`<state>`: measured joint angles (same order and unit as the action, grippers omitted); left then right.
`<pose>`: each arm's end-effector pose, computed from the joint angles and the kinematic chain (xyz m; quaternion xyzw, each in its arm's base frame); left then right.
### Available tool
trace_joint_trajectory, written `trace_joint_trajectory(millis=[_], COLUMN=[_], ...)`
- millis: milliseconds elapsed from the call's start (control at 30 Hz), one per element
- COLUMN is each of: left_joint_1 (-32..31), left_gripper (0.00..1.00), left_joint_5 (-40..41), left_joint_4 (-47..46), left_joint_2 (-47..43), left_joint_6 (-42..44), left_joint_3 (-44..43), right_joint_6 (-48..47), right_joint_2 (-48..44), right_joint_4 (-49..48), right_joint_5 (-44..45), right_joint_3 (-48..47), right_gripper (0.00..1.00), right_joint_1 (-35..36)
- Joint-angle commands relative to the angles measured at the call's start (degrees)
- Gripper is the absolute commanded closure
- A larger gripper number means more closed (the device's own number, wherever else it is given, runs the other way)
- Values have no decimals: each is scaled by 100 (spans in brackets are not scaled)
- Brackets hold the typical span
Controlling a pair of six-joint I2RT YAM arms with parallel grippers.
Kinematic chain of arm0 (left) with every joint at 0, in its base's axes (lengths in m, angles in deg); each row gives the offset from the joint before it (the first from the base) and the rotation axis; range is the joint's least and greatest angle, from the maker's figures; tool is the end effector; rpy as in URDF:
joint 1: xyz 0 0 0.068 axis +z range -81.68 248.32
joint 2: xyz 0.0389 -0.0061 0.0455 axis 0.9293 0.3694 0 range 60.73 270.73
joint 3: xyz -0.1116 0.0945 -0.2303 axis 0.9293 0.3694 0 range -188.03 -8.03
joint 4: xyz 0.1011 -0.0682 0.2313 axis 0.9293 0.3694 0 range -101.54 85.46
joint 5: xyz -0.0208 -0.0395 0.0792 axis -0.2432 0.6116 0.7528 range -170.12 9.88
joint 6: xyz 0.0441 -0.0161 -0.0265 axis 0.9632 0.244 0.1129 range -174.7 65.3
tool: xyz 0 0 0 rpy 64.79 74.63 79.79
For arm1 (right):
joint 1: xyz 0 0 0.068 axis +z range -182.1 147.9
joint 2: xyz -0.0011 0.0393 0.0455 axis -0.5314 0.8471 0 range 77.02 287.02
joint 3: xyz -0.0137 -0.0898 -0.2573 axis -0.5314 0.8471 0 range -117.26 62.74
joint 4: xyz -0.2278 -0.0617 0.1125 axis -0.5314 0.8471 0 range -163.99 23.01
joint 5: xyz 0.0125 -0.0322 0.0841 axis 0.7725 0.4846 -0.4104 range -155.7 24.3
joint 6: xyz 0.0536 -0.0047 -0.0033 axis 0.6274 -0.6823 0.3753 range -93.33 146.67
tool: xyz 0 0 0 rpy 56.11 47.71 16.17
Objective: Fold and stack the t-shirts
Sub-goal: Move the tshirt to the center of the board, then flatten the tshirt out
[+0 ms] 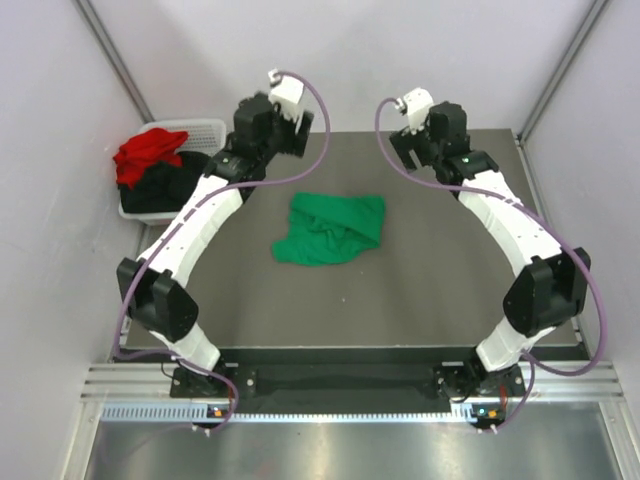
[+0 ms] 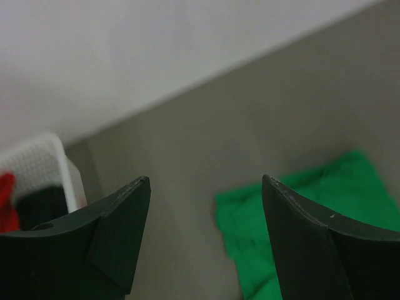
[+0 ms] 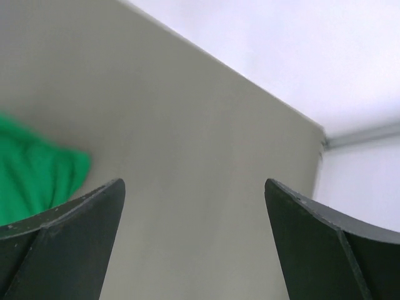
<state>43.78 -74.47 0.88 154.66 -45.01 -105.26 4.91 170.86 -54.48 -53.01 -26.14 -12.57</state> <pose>0.3537 -0.1577 0.4336 0.1932 0.7359 -0.0465 0.6473 0.3663 0.1215 0.3705 -0.2386 0.8032 -0.1034 0.5360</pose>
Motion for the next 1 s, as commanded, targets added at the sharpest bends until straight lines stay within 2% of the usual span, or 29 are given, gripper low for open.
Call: trace_joint_trajectory(millis=[0,100,200,267,467,567,667,800,967], left_joint_1=[361,642,696,757,1143,1293,1460,1574,1759], left_gripper=[23,26,27,29,34,34,37,48,51], left_joint_5=[-193,-1038,-1206,-1207,-1260,-1145,-1163,-1172,-1215], left_joint_4=[1189,1781,1509,1552,1658,1684,1728,1825,1842], left_joint_2=[37,152,-32,20,-216,-479,-813,-1297,-1755], left_joint_6=[-686,-961,-1093,-1057,-1101,-1154,-1268,-1365,-1479], left_joint_3=[738,1405,2144,2252,2454,2525,2604,2884,3236], right_joint_6=[-1370,-2058,-2183,-2192,-2131,-2122,-2183,-2701,-3237], right_joint_2=[-533,-709,-657,-378,799,1283,1601,1734,1979], right_joint_4=[676,801,476,222,132,184,290,396,695], right_joint_5=[-1812,-1972,-2086,-2218,-2587,-2675,-2745,-2930,-3105], right_joint_3=[212,739,1004,917,75,-347,-568,-525,-604], right_gripper=[7,8,9,10,15,20,24,25,26], right_joint_1=[305,998,1579,1860,2142,2230,2318,2424,2608])
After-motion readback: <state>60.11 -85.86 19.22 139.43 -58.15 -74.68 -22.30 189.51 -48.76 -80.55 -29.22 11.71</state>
